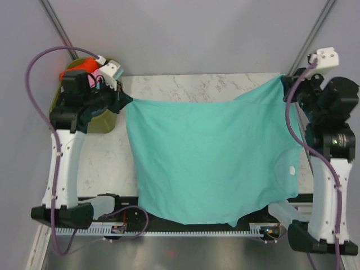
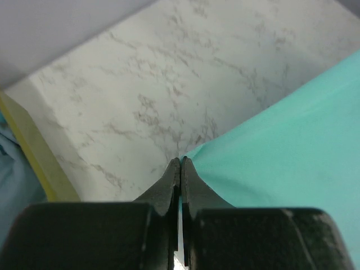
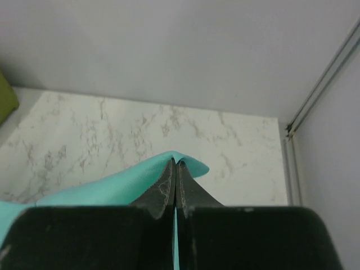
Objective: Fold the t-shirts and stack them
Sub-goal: Flatten the tshirt out, then fold the tshirt
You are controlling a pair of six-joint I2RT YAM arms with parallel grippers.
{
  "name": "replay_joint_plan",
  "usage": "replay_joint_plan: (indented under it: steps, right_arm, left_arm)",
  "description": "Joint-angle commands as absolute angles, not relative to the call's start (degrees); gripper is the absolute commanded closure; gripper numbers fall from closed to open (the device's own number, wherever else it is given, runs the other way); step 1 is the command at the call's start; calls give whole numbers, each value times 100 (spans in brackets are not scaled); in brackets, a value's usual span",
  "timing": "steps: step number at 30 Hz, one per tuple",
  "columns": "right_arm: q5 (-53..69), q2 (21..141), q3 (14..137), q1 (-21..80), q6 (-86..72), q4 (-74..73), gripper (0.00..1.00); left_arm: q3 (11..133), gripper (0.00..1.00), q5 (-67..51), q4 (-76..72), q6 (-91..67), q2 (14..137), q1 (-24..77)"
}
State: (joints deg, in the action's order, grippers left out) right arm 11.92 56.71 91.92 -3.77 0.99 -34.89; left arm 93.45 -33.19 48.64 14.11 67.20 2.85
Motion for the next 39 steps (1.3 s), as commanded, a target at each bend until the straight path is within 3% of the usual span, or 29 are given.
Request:
replay_joint_plan:
  steps: [1, 6, 11, 18, 24, 30, 39]
  right_arm:
    - [1616, 6412, 8633, -396, 18, -2604, 100]
    - [1863, 8256, 8411, -396, 53, -2084, 100]
    - [1802, 10218, 9068, -396, 351, -1785, 100]
    - [1336, 13047, 11456, -396, 501, -1670, 100]
    - [1125, 14657, 13531, -396, 282, -1890, 100]
    - [879, 15196, 14317, -325, 123, -1512, 100]
    - [1002, 14697, 13765, -316, 193, -1644, 100]
  left_arm:
    - [8790, 98, -3217, 4396, 1960, 7353, 255]
    - [8867, 98, -3261, 4105, 1908, 8865, 255]
    - [10061, 98, -3340, 4008, 1802, 10937, 255]
    - [12311, 98, -2840, 4210, 1863, 13189, 255]
    - [13262, 98, -2339, 4062, 1829, 13921, 255]
    - [13632, 98, -1881, 3639, 1793, 14247, 255]
    - [13869, 98, -1951, 3436, 1801, 14133, 308]
